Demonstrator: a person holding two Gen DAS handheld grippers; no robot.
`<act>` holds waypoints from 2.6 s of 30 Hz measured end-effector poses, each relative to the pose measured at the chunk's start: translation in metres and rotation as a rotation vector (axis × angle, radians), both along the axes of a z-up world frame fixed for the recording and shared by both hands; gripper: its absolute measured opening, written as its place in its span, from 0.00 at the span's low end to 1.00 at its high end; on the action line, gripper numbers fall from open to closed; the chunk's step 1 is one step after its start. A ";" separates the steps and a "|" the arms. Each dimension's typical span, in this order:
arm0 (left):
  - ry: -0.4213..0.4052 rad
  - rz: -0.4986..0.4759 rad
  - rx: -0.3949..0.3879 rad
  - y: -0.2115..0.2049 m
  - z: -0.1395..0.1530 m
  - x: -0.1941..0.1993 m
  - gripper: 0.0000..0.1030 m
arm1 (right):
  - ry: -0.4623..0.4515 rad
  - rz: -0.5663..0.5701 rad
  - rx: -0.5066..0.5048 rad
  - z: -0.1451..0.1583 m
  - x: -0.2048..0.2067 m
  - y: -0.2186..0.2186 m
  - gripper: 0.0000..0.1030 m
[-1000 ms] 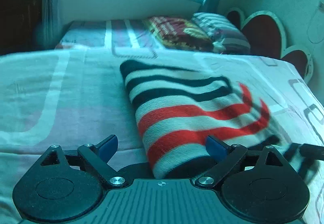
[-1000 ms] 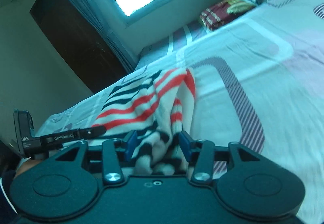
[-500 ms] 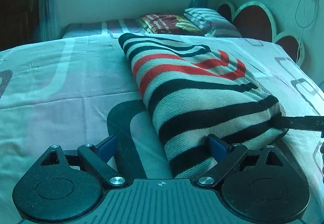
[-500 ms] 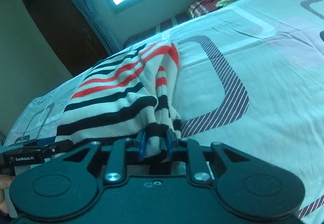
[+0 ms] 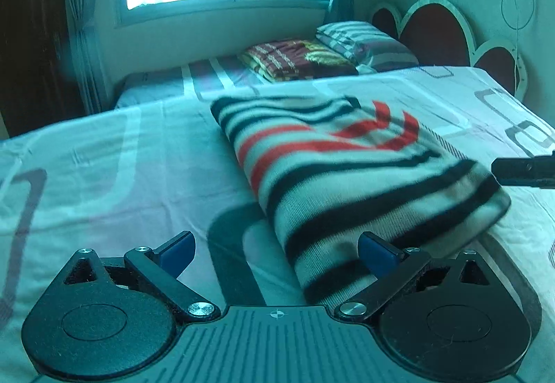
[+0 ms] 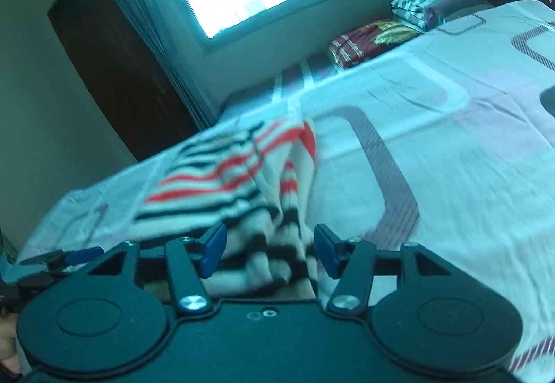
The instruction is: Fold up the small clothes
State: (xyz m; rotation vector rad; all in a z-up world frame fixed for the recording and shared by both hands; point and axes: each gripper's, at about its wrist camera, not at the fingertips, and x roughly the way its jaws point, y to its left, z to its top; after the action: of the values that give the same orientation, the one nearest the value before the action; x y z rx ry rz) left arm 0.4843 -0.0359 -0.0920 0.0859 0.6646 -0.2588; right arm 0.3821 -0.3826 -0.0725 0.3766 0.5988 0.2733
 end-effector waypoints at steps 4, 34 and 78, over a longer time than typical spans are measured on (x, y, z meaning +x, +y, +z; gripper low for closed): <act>-0.020 -0.046 -0.008 0.000 0.014 0.023 0.97 | -0.013 0.027 -0.038 0.016 0.031 0.005 0.53; 0.110 -0.056 -0.117 -0.002 -0.006 0.141 0.88 | 0.099 0.073 0.204 -0.021 0.173 -0.017 0.30; 0.237 -0.146 -0.300 0.023 -0.025 0.145 0.93 | 0.180 -0.013 0.271 -0.035 0.180 -0.044 0.53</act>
State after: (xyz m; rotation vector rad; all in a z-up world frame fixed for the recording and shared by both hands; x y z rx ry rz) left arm 0.6291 -0.0129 -0.1172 -0.1867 0.8486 -0.5122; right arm 0.5616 -0.4268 -0.1077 0.6711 0.7380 0.3112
